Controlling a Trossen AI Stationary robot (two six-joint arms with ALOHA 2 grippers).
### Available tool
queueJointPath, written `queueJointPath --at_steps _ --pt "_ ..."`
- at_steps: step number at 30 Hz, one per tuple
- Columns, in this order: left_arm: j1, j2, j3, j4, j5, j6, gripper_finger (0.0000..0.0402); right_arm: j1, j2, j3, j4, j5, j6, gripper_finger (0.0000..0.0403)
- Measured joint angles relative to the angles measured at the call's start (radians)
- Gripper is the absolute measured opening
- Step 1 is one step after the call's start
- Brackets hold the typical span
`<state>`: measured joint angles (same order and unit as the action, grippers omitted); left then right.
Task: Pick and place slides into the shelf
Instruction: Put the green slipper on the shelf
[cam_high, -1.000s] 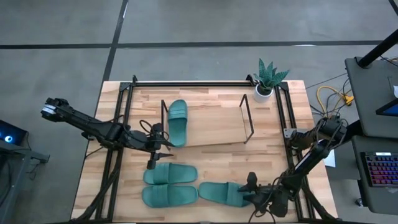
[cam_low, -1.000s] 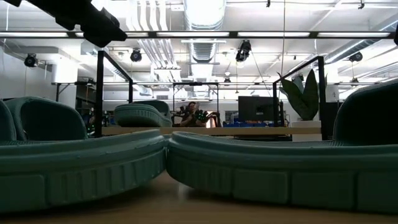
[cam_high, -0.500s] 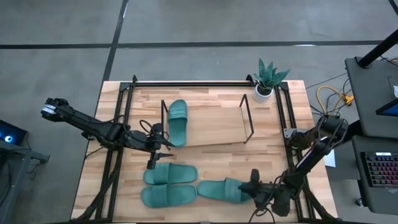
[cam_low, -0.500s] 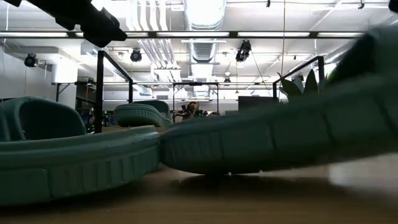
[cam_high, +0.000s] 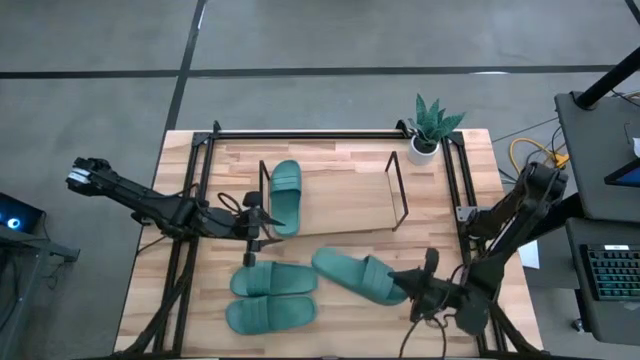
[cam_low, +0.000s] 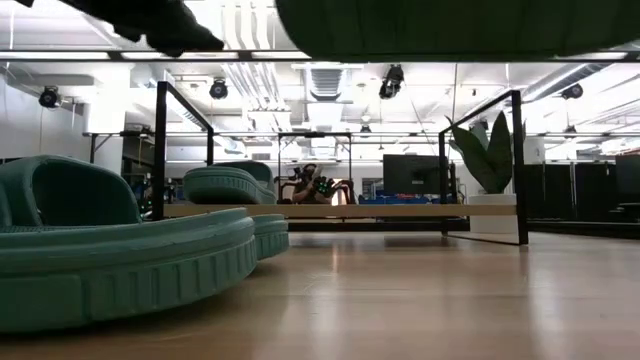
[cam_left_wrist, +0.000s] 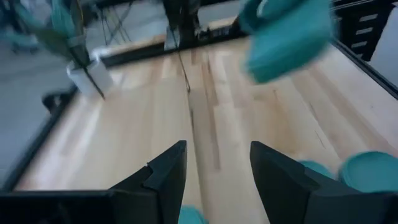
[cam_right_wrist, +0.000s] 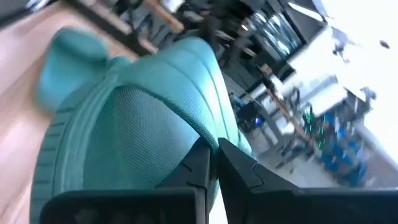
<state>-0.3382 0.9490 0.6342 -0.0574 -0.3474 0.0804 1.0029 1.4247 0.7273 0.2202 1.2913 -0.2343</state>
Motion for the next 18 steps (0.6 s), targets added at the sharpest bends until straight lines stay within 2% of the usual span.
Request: queueJointPath --at_steps 9,18 --pt "-0.005 0.051 -0.001 0.143 0.028 0.236 0.0162 -0.002 -0.139 -0.014 0.004 0.016 0.084 0.0012" --pt "-0.004 0.222 0.0 0.464 0.026 0.56 0.0162 -0.002 -0.162 -0.014 0.006 -0.015 0.08 0.0011"
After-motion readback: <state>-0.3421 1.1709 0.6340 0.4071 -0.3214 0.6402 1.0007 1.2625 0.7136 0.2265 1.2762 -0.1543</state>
